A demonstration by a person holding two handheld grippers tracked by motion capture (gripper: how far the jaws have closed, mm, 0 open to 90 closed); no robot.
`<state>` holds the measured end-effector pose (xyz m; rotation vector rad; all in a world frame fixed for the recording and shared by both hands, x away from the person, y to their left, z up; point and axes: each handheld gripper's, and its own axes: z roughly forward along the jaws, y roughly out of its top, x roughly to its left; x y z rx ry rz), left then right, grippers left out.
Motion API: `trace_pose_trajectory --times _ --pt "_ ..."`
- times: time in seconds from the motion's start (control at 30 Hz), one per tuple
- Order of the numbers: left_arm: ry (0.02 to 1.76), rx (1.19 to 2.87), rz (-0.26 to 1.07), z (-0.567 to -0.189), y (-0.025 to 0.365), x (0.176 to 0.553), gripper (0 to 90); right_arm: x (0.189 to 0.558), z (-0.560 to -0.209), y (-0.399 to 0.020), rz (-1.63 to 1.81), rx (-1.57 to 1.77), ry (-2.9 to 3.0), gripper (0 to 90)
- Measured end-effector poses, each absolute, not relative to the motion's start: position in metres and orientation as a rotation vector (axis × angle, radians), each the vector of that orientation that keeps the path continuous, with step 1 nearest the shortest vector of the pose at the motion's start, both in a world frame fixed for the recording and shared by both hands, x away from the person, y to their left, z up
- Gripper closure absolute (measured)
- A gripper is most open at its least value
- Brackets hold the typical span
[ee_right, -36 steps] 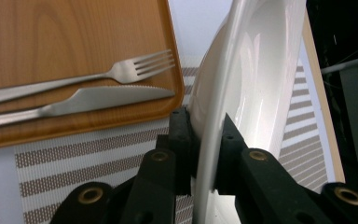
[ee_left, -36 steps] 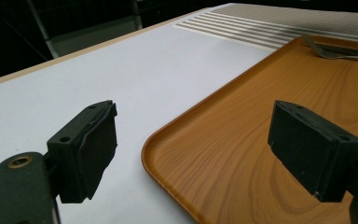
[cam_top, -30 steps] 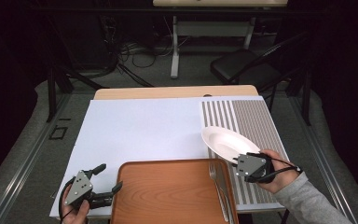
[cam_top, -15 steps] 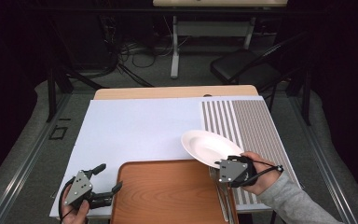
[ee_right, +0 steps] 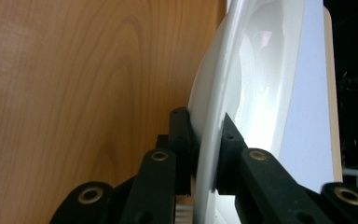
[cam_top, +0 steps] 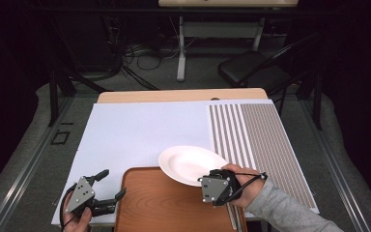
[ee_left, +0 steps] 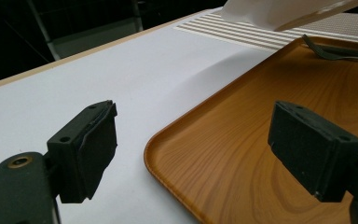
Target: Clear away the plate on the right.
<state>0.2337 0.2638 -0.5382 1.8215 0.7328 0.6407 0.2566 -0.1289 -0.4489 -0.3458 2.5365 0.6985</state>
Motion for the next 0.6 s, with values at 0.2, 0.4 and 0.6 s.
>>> trace_pose_trajectory --times 0.2,0.4,0.6 --pt "0.733 1.820 0.641 -0.538 0.264 0.234 15.7 0.252 -0.451 -0.118 0.721 -0.386 2.541 81.0" --pt "0.733 1.821 0.640 -0.538 0.264 0.234 15.7 0.248 -0.452 -0.115 0.713 -0.390 2.554 81.0" --pt "0.733 1.822 0.639 -0.538 0.264 0.234 15.7 0.244 -0.456 -0.113 0.724 -0.406 2.560 81.0"
